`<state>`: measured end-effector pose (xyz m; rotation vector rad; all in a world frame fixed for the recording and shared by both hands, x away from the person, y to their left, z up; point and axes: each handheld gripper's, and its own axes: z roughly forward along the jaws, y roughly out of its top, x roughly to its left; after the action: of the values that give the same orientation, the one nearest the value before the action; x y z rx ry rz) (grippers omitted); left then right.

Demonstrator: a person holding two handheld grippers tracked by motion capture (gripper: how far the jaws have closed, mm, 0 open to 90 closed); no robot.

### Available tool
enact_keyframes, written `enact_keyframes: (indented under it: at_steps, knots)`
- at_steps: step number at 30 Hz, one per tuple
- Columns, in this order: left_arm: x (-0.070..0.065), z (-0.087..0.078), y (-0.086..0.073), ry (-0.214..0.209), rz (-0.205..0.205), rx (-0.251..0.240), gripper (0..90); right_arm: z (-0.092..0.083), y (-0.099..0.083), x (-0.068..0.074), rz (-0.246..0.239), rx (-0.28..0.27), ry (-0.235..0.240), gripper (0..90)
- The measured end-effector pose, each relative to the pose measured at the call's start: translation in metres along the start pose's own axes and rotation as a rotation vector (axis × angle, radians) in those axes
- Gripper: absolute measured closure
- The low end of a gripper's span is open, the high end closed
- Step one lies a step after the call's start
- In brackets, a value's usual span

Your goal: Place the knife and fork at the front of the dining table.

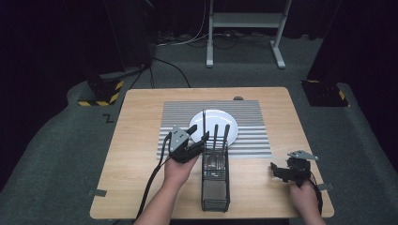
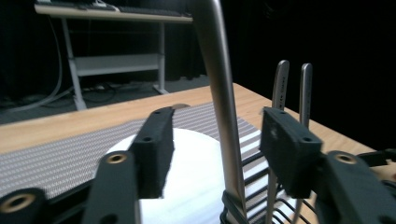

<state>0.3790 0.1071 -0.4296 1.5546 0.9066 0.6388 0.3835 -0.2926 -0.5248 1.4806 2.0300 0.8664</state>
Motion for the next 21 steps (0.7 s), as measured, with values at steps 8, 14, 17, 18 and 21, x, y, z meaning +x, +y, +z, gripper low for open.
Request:
enact_keyframes:
  at_steps: [8,14,17,18,21]
  knots:
    - [-0.005,0.010,-0.003,0.008,-0.003,-0.014,62.9,0.000,0.000,0.000,0.000,0.000,0.000,9.3]
    - [-0.008,0.010,-0.007,0.026,0.016,-0.018,70.7,0.000,0.000,0.000,0.000,0.000,0.000,9.3]
    - [-0.009,0.009,-0.009,0.028,0.018,-0.018,71.3,0.000,0.000,0.000,0.000,0.000,0.000,9.3]
    - [-0.008,0.009,-0.010,0.026,0.017,-0.015,71.3,0.000,0.000,0.000,0.000,0.000,0.000,9.3]
    - [-0.007,0.009,-0.013,0.019,0.007,-0.016,72.3,0.000,0.000,0.000,0.000,0.000,0.000,9.3]
